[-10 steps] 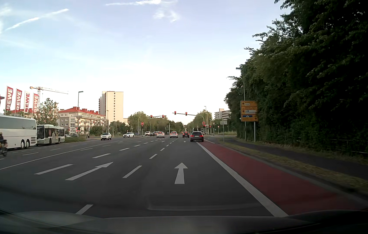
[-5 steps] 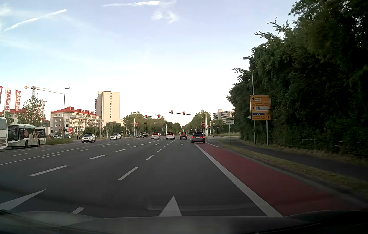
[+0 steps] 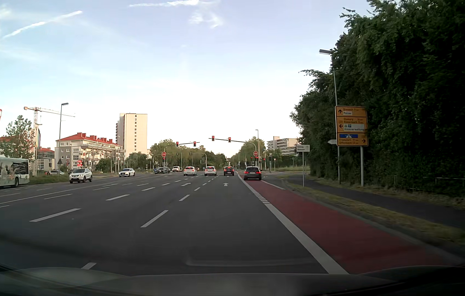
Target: Follow the waypoints while adhering to traffic rules and regulations
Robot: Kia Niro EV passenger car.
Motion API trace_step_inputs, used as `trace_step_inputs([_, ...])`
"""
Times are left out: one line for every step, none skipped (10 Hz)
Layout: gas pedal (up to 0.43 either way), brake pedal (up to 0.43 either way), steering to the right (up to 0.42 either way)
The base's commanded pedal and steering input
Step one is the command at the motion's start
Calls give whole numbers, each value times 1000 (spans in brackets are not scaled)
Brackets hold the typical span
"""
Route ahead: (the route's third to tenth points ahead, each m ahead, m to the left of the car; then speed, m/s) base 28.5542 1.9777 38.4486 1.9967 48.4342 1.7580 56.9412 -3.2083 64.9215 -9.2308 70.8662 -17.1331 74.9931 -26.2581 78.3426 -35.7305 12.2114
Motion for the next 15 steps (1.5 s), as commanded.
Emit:
trace_step_inputs([0, 98, 6])
trace_step_inputs([0, 122, 6])
trace_step_inputs([0, 140, 7])
trace_step_inputs([0, 146, 8])
trace_step_inputs([0, 152, 10])
trace_step_inputs([0, 159, 11])
trace_step_inputs([0, 165, 14])
trace_step_inputs([0, 177, 18])
trace_step_inputs([0, 183, 20])
trace_step_inputs([0, 183, 22])
trace_step_inputs([0, 183, 24])
trace_step_inputs([0, 183, 26])
trace_step_inputs([0, 183, 29])
trace_step_inputs([0, 183, 29])
trace_step_inputs([0, 189, 28])
